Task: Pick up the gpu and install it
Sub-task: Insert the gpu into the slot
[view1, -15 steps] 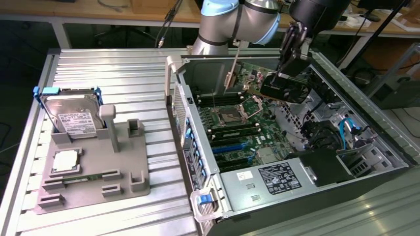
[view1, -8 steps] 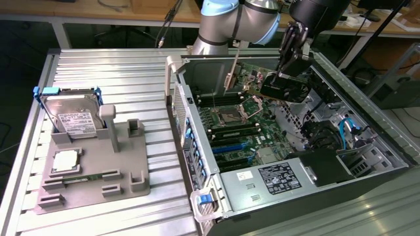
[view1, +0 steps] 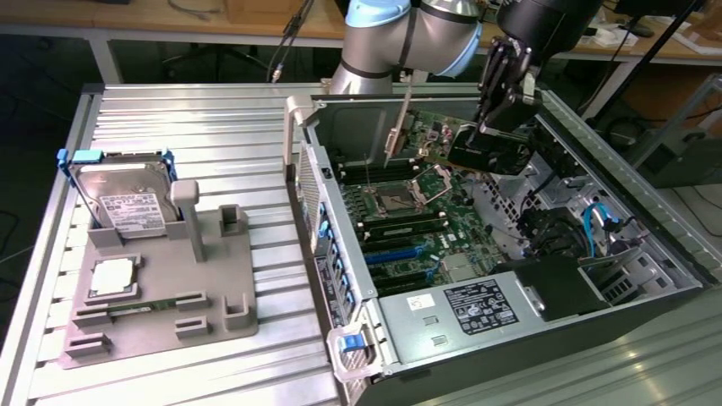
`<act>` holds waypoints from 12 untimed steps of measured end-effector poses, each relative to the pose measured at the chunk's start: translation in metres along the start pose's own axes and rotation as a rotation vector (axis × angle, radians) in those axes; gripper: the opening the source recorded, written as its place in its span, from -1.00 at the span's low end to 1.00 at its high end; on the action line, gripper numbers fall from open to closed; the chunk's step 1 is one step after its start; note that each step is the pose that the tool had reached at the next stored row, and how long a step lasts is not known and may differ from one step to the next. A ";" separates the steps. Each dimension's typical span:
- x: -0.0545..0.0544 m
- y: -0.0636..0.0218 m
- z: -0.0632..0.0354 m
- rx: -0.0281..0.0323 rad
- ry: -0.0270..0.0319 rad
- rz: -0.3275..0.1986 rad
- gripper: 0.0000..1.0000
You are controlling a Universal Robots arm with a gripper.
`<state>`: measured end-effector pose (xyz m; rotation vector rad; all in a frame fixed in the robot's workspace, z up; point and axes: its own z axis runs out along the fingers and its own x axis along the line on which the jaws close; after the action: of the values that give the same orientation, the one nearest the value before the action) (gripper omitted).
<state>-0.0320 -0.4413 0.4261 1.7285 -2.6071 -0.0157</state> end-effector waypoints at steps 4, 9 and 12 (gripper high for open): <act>0.000 0.0000 0.0000 0.0004 0.0009 -0.029 -0.47; 0.000 0.0000 0.0000 0.0006 0.0017 -0.064 -0.47; 0.000 0.0000 0.0000 0.0008 0.0020 -0.079 -0.47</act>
<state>-0.0320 -0.4413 0.4261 1.8299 -2.5360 -0.0138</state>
